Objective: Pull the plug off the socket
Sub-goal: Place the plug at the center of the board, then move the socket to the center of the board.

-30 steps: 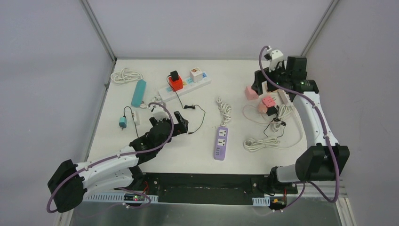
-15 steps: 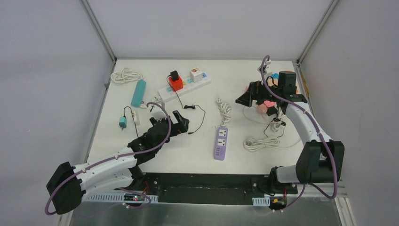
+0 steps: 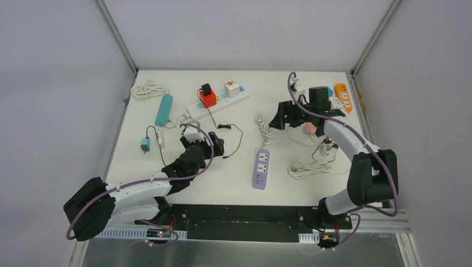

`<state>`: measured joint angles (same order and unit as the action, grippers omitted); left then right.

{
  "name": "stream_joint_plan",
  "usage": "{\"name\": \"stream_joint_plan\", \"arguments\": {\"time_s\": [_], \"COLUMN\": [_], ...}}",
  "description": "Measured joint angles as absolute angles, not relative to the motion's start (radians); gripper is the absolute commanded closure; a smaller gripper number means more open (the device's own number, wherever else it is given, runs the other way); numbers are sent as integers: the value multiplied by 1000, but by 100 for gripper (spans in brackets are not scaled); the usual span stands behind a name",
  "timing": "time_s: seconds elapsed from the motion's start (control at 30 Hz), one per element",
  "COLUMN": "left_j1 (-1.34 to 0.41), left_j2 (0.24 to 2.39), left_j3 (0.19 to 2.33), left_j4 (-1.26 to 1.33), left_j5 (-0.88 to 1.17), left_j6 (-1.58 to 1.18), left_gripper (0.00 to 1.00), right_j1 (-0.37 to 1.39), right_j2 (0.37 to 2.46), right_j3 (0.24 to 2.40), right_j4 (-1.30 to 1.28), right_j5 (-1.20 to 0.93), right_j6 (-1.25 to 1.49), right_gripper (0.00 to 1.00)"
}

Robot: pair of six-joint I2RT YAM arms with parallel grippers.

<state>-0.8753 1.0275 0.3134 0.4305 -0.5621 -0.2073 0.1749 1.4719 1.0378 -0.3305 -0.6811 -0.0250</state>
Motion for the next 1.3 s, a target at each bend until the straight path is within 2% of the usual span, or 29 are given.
{"name": "stream_joint_plan", "arguments": {"time_s": [0.23,0.4,1.3], "left_j1": [-875,-875,-875], "left_j2": [1033,1002,1003], "left_j3": [311,292,283], "left_j4": [473,499,518], "left_j5": [-582,-586,-586], "left_j6": [-201,-201,-201], "left_gripper": [10,10,10], "right_j1": [325,364,417], "right_j2": [1591,1626,1779], "right_j3": [1079,1087,1126], "right_j4": [-335,-336,-340], "right_j5": [-459,-384,-276], "right_j6": [22,40,60], "right_gripper": [7,8,11]}}
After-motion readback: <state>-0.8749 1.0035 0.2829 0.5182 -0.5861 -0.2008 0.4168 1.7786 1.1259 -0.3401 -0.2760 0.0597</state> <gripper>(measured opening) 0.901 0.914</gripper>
